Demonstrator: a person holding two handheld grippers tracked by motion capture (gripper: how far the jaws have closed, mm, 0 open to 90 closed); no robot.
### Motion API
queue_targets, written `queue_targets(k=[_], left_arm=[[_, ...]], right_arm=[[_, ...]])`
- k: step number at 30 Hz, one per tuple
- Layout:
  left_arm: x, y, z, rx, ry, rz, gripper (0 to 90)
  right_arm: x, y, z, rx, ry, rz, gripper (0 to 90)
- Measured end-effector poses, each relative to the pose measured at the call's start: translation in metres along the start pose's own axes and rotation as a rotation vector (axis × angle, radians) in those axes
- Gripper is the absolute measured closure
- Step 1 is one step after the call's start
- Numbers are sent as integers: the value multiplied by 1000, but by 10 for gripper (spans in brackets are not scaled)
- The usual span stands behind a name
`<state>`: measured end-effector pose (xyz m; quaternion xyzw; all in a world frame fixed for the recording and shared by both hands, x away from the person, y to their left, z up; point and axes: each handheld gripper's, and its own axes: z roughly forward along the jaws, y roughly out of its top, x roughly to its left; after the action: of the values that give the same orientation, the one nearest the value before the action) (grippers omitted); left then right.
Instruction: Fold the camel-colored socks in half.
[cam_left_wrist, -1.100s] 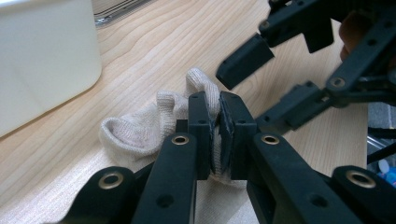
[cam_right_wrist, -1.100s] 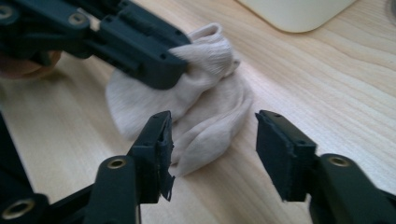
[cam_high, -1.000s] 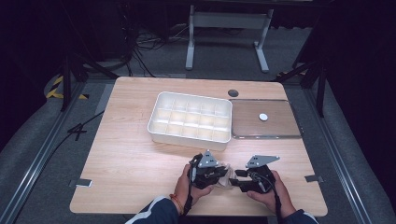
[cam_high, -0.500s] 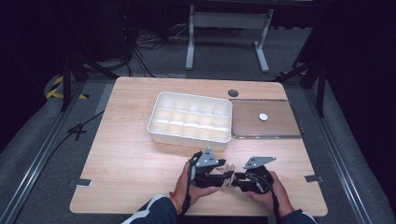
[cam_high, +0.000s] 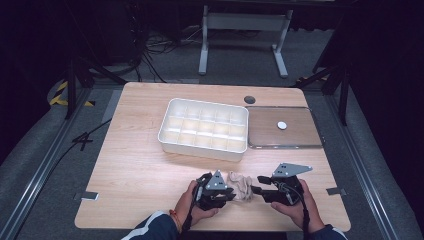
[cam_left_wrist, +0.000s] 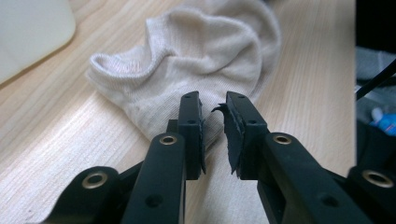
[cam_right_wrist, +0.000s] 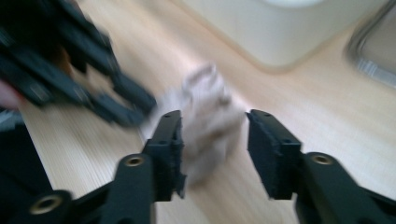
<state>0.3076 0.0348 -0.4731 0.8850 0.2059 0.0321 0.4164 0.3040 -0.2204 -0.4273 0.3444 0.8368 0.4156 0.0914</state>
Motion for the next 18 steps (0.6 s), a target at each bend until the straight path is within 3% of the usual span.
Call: queue_targets(k=[3, 8, 11, 13, 18], left_arm=[[2, -2, 2, 3, 7, -6, 779], [5, -5, 2, -5, 3, -8, 788], [6, -6, 1, 0, 9, -5, 791], [7, -7, 0, 6, 4, -15, 801], [11, -8, -1, 6, -13, -26, 830]], right_arm=[[15, 8, -2, -56, 7, -71, 688], [33, 9, 14, -26, 19, -164, 746], [34, 5, 26, 34, 5, -181, 746], [32, 2, 32, 79, -36, -200, 752], [19, -5, 36, 137, -74, -165, 753]])
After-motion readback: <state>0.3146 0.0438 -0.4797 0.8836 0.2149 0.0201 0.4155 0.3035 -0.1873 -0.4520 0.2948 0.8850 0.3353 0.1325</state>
